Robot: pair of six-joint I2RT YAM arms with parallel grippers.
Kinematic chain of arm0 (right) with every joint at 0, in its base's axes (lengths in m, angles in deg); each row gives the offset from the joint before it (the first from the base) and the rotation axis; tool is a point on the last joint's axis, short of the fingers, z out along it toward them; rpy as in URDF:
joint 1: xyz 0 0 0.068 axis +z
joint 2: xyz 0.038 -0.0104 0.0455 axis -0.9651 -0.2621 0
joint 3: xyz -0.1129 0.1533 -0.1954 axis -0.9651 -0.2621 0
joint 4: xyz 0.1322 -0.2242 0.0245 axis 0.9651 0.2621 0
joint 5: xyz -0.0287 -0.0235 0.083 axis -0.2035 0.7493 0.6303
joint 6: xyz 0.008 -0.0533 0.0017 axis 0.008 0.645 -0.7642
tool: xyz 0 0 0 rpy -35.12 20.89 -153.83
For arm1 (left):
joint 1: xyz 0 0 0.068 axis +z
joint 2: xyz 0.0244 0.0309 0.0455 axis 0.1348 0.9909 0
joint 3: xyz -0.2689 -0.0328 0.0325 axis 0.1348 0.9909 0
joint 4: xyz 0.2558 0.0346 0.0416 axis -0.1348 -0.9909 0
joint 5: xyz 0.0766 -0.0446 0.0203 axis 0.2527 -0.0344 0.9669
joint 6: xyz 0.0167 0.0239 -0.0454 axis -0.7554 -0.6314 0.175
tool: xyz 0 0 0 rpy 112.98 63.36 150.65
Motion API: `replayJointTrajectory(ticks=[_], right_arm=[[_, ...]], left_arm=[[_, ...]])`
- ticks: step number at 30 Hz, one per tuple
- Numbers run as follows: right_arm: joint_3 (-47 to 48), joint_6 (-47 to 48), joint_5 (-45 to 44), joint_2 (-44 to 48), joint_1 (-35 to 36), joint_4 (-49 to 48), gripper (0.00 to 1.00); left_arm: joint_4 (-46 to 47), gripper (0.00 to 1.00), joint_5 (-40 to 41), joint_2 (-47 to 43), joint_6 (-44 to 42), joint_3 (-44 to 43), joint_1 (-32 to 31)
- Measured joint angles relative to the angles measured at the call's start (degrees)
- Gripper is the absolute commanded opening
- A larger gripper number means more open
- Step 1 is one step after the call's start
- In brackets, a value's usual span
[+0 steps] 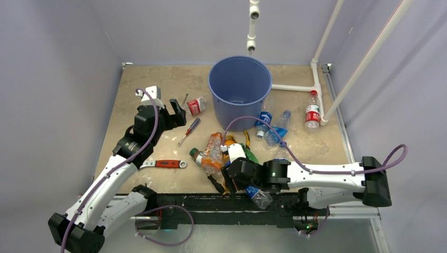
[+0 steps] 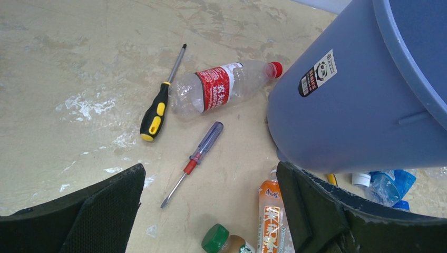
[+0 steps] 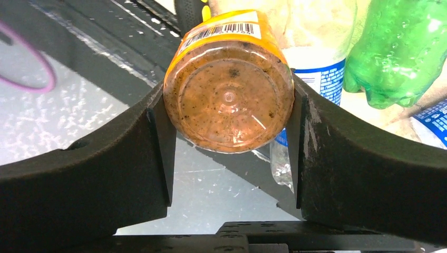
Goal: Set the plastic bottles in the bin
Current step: Pick up the plastic bottle from the corner of the board.
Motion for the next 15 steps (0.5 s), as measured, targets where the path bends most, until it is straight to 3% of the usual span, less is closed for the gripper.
replayJointTrajectory(ticks=[6,11,15], right_arm=[[5.4,2.4,-1.6,7.9,0.0,-0.6,0.45],[8.6,8.0,-5.0,15.0,0.1,-14.1,0.42],[8.7,12.9,-7.5,15.3,0.0,-26.0,0.42]], left_arm=[[0.1,0.95,0.4,-0.1,0.0,0.0,0.0],[1.6,0.97,0.7,-1.6,1.1,-0.2,0.0],[4.9,0.97,-0.5,-5.2,1.5,-0.9,0.0]])
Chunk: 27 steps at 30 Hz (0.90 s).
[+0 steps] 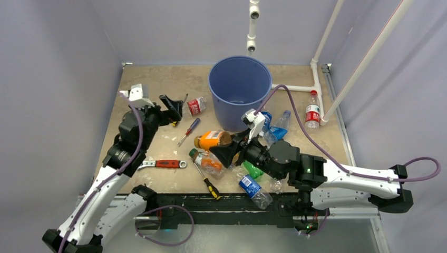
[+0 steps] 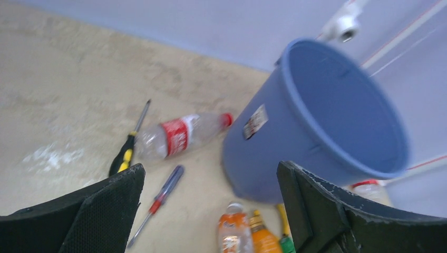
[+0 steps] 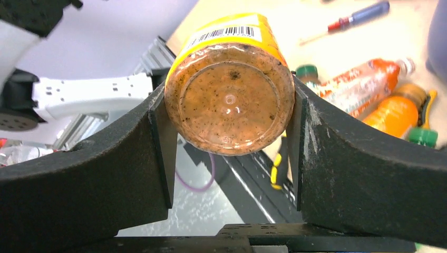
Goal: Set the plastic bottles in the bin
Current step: Pick up the plastic bottle from the corner of the board.
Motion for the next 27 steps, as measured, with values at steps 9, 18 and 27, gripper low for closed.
replayJointTrajectory(ticks=[9,18,27], right_arm=[[-9.3,-0.4,10.4,2.6,-16.4,-20.6,0.42],[-18.8,-5.7,22.2,7.9,-19.9,-45.1,0.41],[-23.6,-9.4,24.2,6.8,-19.9,-61.2,0.39]], left_arm=[[17.1,0.93,-16.9,-10.6,0.1,1.8,0.0],[40.3,0.86,-38.4,-5.8,15.0,8.5,0.0],[63.5,0.88,-44.6,-0.1,31.5,11.0,0.0]])
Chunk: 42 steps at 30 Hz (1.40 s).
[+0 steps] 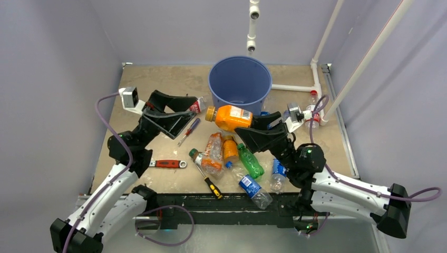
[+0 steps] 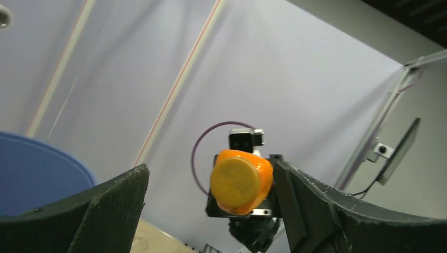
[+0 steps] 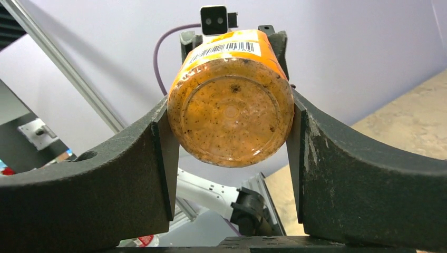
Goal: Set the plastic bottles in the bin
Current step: Pick up the plastic bottle from the corner of the board.
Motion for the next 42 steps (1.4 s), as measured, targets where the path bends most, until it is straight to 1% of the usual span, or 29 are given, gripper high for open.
replayJointTrajectory(ticks=[5,8,12,16,22,24,27,31,33,34,35,37,38,39,40,41,42], right_arm=[[-1.3,-2.6,-0.8,-3.8,0.0,-6.8,0.38],[-1.3,-3.8,-1.4,-5.8,0.0,-9.6,0.37],[-1.3,-4.8,-1.4,-8.2,0.0,-13.9,0.36],[-1.3,-5.7,-1.2,-10.8,0.0,-17.0,0.35],[-1.2,-7.2,-1.3,-14.6,0.0,-19.9,0.33],[-1.2,-7.8,-1.3,-16.1,0.0,-21.1,0.33],[-1.2,-8.5,-1.4,-17.6,0.0,-22.1,0.33],[-1.2,-8.9,-1.9,-17.9,0.0,-23.0,0.33],[-1.2,-8.9,-2.6,-17.9,0.0,-23.7,0.33],[-1.2,-9.0,-2.7,-17.9,0.0,-24.0,0.34],[-1.2,-9.1,-2.8,-17.9,0.0,-24.3,0.34],[-1.2,-8.9,-3.2,-18.2,0.0,-24.7,0.37],[-1.2,-8.8,-3.3,-18.3,0.0,-24.8,0.39],[-1.2,-8.8,-3.4,-18.5,0.0,-25.1,0.43],[-1.3,-8.9,-3.7,-18.5,0.0,-25.1,0.50],[-1.3,-8.9,-3.8,-18.5,0.0,-25.1,0.61],[-1.3,-8.9,-3.8,-18.5,0.0,-25.1,0.72]], left_arm=[[11.8,0.88,0.0,1.8,6.8,2.0,0.0],[16.3,0.88,-0.2,3.7,9.5,2.1,0.0],[17.0,0.88,-0.5,6.1,11.2,2.2,0.0],[17.0,0.88,-0.6,6.6,12.0,2.3,-0.4],[16.3,0.78,-1.2,6.8,12.0,2.3,-1.9],[16.0,0.73,-1.6,7.4,12.0,2.0,-2.5],[15.3,0.63,-2.0,8.1,12.0,2.0,-3.4],[14.1,0.56,-2.2,8.4,11.9,2.0,-4.1],[13.8,0.46,-2.3,8.5,11.9,2.0,-4.3],[13.8,0.39,-2.3,8.5,11.9,2.0,-4.3],[13.6,0.34,-2.2,8.5,11.8,2.0,-4.5],[13.6,0.29,-1.9,8.6,11.0,2.0,-4.5],[13.4,0.25,-1.8,8.6,10.4,2.0,-4.5],[13.4,0.18,-1.6,8.7,10.3,2.0,-4.5],[13.4,0.08,-1.5,8.8,10.3,2.0,-4.5],[13.4,0.00,-1.4,8.9,10.2,2.0,-4.5],[13.4,0.00,-1.4,8.9,10.1,2.0,-4.5]])
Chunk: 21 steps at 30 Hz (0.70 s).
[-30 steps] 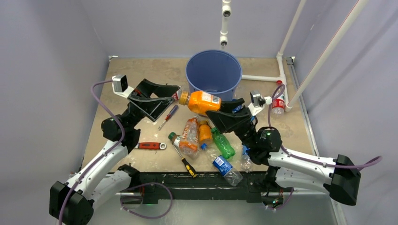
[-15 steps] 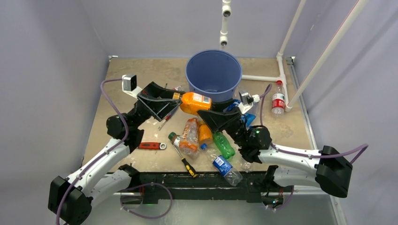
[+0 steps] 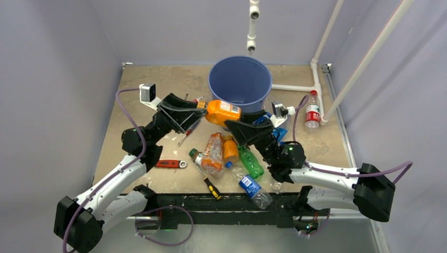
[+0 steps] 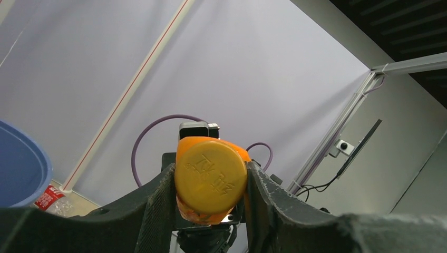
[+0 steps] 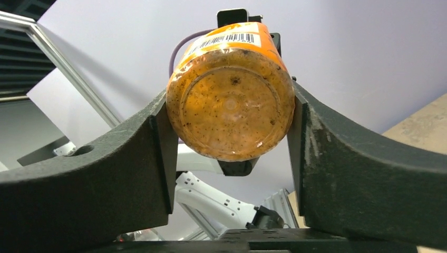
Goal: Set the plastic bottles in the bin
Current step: Pick up the plastic bottle from the corner of the board, then place the plastic bottle in the trash bin.
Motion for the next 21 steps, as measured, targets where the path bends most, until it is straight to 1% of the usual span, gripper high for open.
replayJointTrajectory(ticks=[3,4,8,14,18,21], right_arm=[[0.0,0.2,0.3,0.4,0.0,0.2,0.97],[0.0,0.2,0.7,0.8,0.0,0.6,0.99],[0.1,1.8,1.9,5.9,0.0,7.6,0.99],[5.0,6.4,2.6,14.0,-0.1,27.5,0.99],[6.6,9.6,2.1,20.7,-0.1,38.9,0.99],[9.4,11.4,0.7,24.8,-0.1,49.2,0.99]], left_arm=[[-0.5,0.00,0.1,0.0,-0.2,-0.2,0.0],[-1.0,0.00,0.2,0.0,-0.4,-0.3,-0.1],[-4.7,0.00,0.9,-0.6,-2.2,-1.3,-0.4],[-10.9,0.00,2.6,-2.3,-6.2,-5.1,-0.9],[-16.1,0.00,4.8,-2.3,-10.7,-9.9,-0.8],[-24.0,0.00,7.6,-2.3,-16.2,-15.5,-0.7]])
